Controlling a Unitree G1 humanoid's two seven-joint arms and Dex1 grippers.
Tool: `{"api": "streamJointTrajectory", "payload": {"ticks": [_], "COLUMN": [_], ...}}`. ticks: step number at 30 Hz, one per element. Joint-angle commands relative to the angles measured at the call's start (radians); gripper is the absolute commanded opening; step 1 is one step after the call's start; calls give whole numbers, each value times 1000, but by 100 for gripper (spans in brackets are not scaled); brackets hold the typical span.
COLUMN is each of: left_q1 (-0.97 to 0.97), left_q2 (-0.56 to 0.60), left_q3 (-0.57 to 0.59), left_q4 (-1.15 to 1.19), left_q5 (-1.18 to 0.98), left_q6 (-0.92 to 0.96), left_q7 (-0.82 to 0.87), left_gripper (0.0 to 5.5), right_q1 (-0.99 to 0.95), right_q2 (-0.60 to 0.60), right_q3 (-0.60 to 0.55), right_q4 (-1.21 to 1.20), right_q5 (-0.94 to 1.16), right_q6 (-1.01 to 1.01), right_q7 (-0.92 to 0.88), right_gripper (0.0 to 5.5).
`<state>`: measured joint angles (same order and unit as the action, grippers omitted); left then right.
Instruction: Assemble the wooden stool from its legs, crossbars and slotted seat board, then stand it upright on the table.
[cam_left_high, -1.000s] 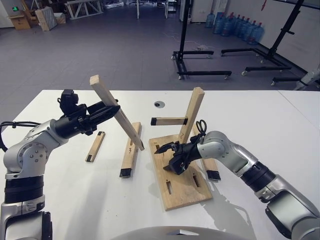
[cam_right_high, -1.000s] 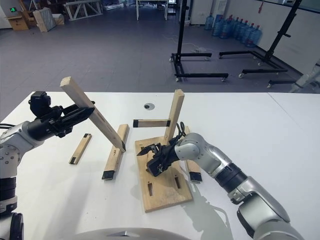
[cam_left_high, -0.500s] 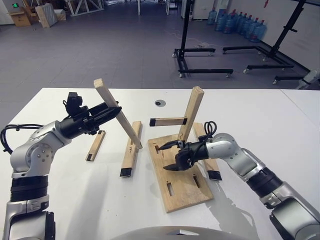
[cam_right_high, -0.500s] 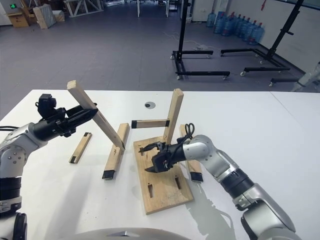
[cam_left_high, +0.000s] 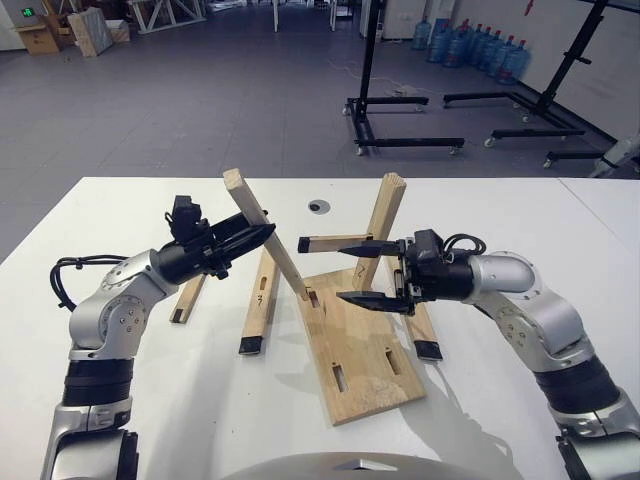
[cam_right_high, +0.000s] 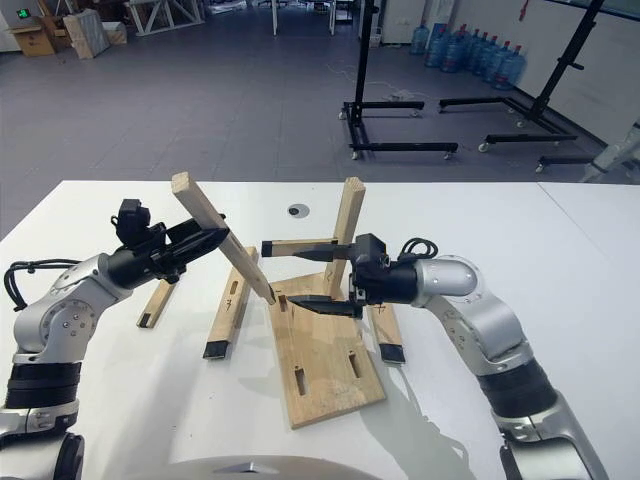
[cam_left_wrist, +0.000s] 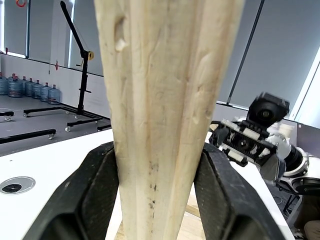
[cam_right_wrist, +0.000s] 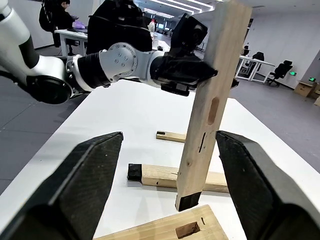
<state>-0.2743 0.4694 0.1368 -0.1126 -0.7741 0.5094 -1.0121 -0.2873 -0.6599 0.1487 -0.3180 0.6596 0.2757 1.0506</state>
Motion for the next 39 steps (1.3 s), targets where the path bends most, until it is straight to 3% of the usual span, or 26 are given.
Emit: {"api": "streamJointTrajectory", "payload": {"ticks": [1, 13, 29, 39], "left_q1": [0, -153, -132, -124], "left_q2": [-16, -73, -40, -2], "left_q3": [-43, -89, -178, -226], "left_q4": [15, 310, 275, 301], "left_q5": [47, 117, 222, 241], "left_q6": [-24, -67, -46, -42], "left_q7": [5, -77, -81, -133], "left_gripper": [206, 204, 204, 202], "right_q1": [-26, -64, -94, -159], "right_q2": [-11, -3, 5, 173], "right_q3": [-24, -43, -43, -16], "right_q4": [-20, 18, 17, 100], "right_q5": [-3, -41, -69, -321], "right_q6": [33, 46, 51, -82], "right_q7": [13, 48, 55, -243], "right_gripper": [341, 341, 341, 341]}}
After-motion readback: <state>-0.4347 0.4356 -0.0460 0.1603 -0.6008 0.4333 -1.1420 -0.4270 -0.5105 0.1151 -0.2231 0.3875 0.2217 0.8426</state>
